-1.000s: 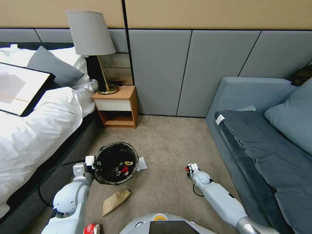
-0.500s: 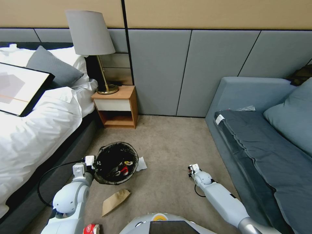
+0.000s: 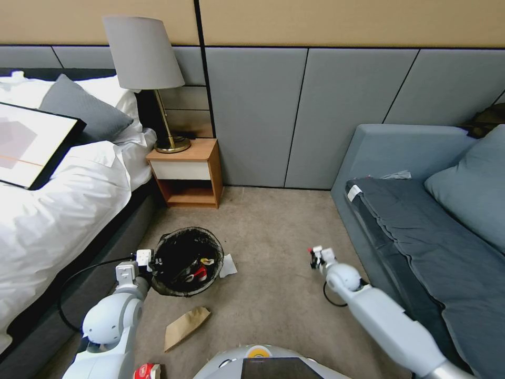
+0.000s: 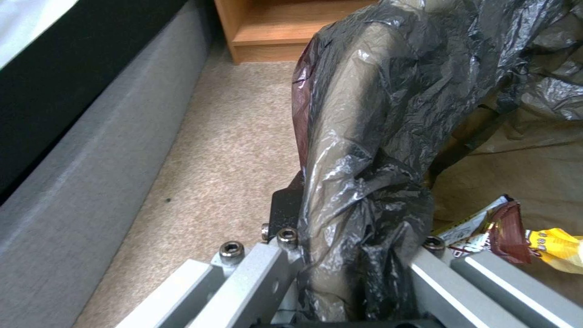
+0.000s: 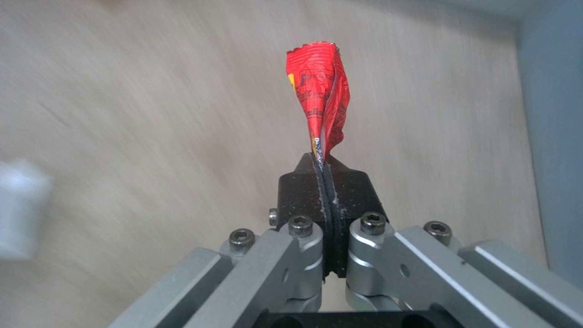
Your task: Pick up the trash bin, then pick up the garbage from the floor and place it into the trash bin.
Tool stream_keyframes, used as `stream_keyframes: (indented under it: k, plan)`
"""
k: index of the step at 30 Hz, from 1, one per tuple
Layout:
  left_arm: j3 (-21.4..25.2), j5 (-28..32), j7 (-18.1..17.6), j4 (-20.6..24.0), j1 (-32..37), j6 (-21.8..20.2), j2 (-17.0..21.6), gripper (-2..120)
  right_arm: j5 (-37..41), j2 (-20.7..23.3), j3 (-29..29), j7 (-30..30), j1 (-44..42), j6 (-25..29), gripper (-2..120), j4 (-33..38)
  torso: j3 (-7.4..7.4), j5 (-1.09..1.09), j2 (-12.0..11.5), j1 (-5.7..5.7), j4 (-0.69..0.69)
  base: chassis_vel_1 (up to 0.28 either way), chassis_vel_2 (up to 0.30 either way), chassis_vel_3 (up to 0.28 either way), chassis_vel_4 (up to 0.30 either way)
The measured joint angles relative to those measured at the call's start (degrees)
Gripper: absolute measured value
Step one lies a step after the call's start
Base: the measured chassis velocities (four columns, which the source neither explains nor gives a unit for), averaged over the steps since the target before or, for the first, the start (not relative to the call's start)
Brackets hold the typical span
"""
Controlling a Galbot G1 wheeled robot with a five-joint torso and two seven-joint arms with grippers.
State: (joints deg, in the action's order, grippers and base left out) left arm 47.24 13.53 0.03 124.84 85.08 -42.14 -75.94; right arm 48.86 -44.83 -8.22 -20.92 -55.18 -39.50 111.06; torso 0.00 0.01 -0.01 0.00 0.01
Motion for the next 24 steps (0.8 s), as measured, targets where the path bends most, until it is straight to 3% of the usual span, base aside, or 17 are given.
stream_keyframes:
  k: [5, 10, 12, 14, 15, 16, 17, 18, 20, 24]
  plan:
    - [-0.93, -0.76, 0.18, -0.65, -0.72, 0.00, -0.59, 0, 10.71, 5.00, 2.05, -0.79, 8.46, 0.75, 0, 12.47, 0.00, -0.02, 0.00, 0.00, 0.00, 0.000, 0.000, 0.000, 0.000]
    - [-1.43, -1.11, 0.28, -0.99, -1.04, 0.00, -0.99, 0, 16.94, 4.30, 7.11, -1.10, 17.47, 0.12, 0, 15.49, 0.00, -0.01, 0.01, 0.00, -0.01, 0.000, 0.000, 0.000, 0.000]
    - [-1.60, -1.23, 0.35, -1.06, -1.28, 0.00, -1.25, 0, 21.55, 1.68, 14.45, -2.16, 25.10, -0.22, 0, 14.73, 0.00, -0.02, 0.00, 0.00, -0.01, 0.000, 0.000, 0.000, 0.000]
    - [-1.60, -1.23, 0.35, -1.06, -1.28, 0.00, -1.25, 0, 21.55, 1.68, 14.45, -2.16, 25.10, -0.22, 0, 14.73, 0.00, -0.02, 0.00, 0.00, -0.01, 0.000, 0.000, 0.000, 0.000]
    - [-1.65, -1.23, 0.39, -1.06, -1.43, 0.00, -1.38, 0, 23.82, -0.42, 19.07, -3.49, 29.80, -0.25, 0, 13.47, 0.01, 0.00, 0.00, 0.01, 0.05, 0.000, 0.000, 0.000, 0.000]
    - [-1.64, -1.29, 0.41, -1.11, -1.51, 0.00, -1.41, 0, 25.36, -2.09, 22.74, -4.50, 33.46, -0.18, 0, 12.00, 0.00, -0.04, 0.00, 0.00, -0.05, 0.000, 0.000, 0.000, 0.000]
    - [-1.65, -1.29, 0.47, -1.23, -1.59, 0.00, -1.44, 0, 26.47, -4.10, 26.71, -5.11, 37.23, 0.05, 0, 10.54, 0.01, 0.00, 0.00, 0.00, 0.01, 0.000, 0.000, 0.000, 0.000]
    - [-1.65, -1.29, 0.47, -1.23, -1.59, 0.00, -1.44, 0, 26.47, -4.10, 26.71, -5.11, 37.23, 0.05, 0, 10.54, 0.01, 0.00, 0.00, 0.00, 0.01, 0.000, 0.000, 0.000, 0.000]
    - [-1.57, -1.28, 0.52, -1.52, -1.64, 0.00, -1.46, 0, 28.49, -7.42, 32.12, -6.62, 42.60, 0.50, 0, 8.21, 0.00, -0.09, 0.01, 0.00, 0.02, 0.000, 0.000, 0.000, 0.000]
    - [-1.33, -1.29, 0.55, -1.91, -1.68, 0.00, -1.40, 0, 30.92, -10.52, 36.23, -8.18, 45.09, 0.58, 0, 6.63, 0.00, -0.01, 0.00, 0.00, 0.02, 0.000, 0.000, 0.000, 0.000]
